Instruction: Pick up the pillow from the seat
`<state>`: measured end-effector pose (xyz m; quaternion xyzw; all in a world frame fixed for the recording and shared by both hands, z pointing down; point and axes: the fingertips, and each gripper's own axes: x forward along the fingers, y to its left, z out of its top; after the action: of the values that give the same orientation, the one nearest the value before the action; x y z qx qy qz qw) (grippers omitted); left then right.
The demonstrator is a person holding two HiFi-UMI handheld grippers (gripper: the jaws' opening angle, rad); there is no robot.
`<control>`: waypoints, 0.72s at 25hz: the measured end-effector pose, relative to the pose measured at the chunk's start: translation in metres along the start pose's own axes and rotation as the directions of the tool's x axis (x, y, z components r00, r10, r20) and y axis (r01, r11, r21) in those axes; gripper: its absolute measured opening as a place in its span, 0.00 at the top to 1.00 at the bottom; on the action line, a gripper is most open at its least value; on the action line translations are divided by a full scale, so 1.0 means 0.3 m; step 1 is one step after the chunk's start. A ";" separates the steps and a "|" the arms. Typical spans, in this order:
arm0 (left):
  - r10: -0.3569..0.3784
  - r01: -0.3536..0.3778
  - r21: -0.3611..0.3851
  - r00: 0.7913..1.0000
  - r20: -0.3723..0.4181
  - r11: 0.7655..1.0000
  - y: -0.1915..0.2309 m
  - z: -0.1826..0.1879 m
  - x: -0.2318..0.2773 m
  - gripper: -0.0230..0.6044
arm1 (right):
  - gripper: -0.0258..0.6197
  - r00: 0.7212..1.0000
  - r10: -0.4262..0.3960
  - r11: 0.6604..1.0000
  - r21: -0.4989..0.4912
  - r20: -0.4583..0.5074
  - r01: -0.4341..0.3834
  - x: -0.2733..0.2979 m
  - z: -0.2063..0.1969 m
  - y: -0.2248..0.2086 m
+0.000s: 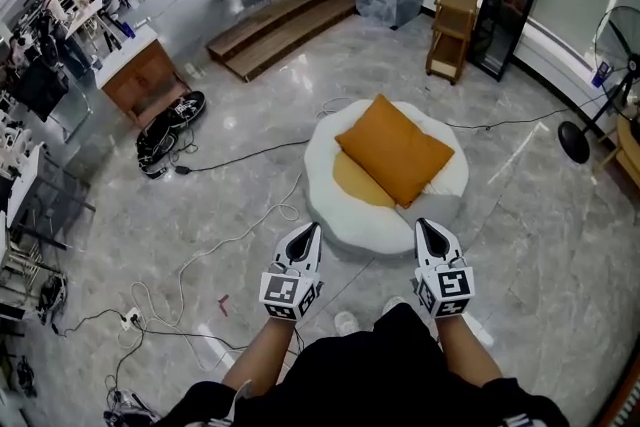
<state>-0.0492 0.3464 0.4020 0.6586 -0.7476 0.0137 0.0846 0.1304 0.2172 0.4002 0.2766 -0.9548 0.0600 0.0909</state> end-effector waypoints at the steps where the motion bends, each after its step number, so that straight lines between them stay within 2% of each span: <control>1: -0.003 0.003 -0.004 1.000 -0.001 1.000 0.007 -0.002 0.002 0.94 | 0.95 1.000 -0.002 1.000 0.006 -0.007 0.002 0.008 -0.008 0.001; 2: -0.007 0.007 -0.010 1.000 -0.002 1.000 0.013 -0.004 0.007 0.94 | 0.95 1.000 0.001 1.000 0.012 -0.014 -0.001 0.017 -0.016 0.000; 4: -0.014 0.014 -0.011 1.000 -0.006 1.000 0.033 -0.005 0.029 0.94 | 0.84 1.000 0.015 1.000 0.019 -0.018 -0.014 0.049 -0.024 0.001; 7: -0.014 0.014 -0.001 1.000 -0.008 1.000 0.068 -0.001 0.088 0.94 | 0.81 0.999 0.031 0.999 0.019 -0.012 -0.030 0.114 -0.026 -0.017; 8: -0.011 0.011 0.002 1.000 -0.009 1.000 0.079 0.001 0.113 0.94 | 0.76 0.999 0.032 0.999 0.019 -0.012 -0.032 0.139 -0.025 -0.030; 9: -0.009 0.009 0.005 1.000 -0.013 1.000 0.091 0.004 0.142 0.89 | 0.67 0.999 0.032 0.999 0.018 -0.010 -0.031 0.167 -0.021 -0.046; 13: -0.021 0.021 0.010 0.999 -0.034 1.000 0.132 0.022 0.295 0.79 | 0.65 1.000 0.021 1.000 0.012 0.000 -0.021 0.293 0.006 -0.131; 14: -0.024 0.024 0.011 0.999 -0.040 1.000 0.140 0.021 0.336 0.68 | 0.62 1.000 0.016 1.000 0.013 -0.002 -0.016 0.324 0.006 -0.155; 15: -0.026 0.027 0.011 0.999 -0.046 1.000 0.150 0.017 0.379 0.51 | 0.57 1.000 0.011 1.000 0.016 -0.004 -0.011 0.354 0.002 -0.178; 17: -0.024 0.025 0.014 0.998 -0.057 1.000 0.171 0.010 0.464 0.31 | 0.46 1.000 -0.003 0.999 0.034 -0.012 0.003 0.417 -0.008 -0.227; 18: -0.022 0.023 0.019 0.998 -0.063 1.000 0.180 0.008 0.506 0.25 | 0.39 1.000 -0.011 0.999 0.047 -0.016 0.012 0.447 -0.014 -0.253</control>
<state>-0.1207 0.2041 0.4264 0.6670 -0.7369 0.0408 0.1018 0.0606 0.0848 0.4370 0.2836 -0.9508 0.0842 0.0923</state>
